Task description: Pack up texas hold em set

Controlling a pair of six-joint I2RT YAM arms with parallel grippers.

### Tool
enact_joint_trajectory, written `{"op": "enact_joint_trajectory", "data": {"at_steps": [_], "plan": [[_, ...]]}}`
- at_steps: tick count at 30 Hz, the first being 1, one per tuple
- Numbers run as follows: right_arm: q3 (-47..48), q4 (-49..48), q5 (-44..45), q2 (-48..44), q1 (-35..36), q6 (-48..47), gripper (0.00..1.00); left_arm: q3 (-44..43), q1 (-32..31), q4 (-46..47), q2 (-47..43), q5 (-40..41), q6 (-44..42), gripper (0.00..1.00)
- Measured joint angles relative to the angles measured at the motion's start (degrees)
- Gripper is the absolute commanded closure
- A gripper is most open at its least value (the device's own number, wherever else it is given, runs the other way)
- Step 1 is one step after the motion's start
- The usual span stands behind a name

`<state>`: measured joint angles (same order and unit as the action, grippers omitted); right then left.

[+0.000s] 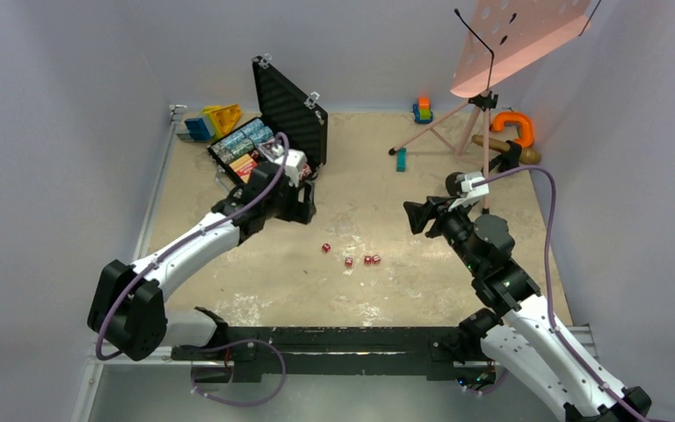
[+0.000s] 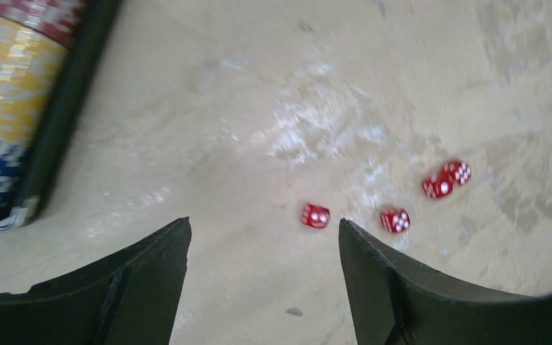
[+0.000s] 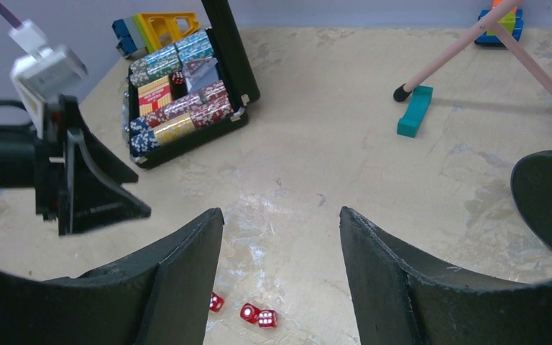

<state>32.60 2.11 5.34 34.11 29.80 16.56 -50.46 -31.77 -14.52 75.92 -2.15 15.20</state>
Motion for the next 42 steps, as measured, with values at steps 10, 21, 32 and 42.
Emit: {"op": "enact_joint_trajectory", "data": {"at_steps": [10, 21, 32, 42], "plan": [[-0.17, 0.02, 0.15, -0.76, 0.02, 0.0, 0.35, 0.26, -9.55, -0.81, 12.92, -5.16, -6.47, 0.35], [-0.2, 0.02, 0.15, -0.74, 0.02, 0.0, 0.35, -3.37, -10.75, -1.05, 18.58, -3.93, -9.03, 0.46], [-0.2, 0.02, 0.13, -0.74, 0.02, -0.02, 0.36, -4.57, -10.75, -1.46, 19.98, -2.32, -9.9, 0.58], [-0.17, 0.02, 0.15, -0.74, 0.0, -0.02, 0.36, -5.35, -10.75, -2.82, 20.9, -1.86, -10.19, 0.62]]}}
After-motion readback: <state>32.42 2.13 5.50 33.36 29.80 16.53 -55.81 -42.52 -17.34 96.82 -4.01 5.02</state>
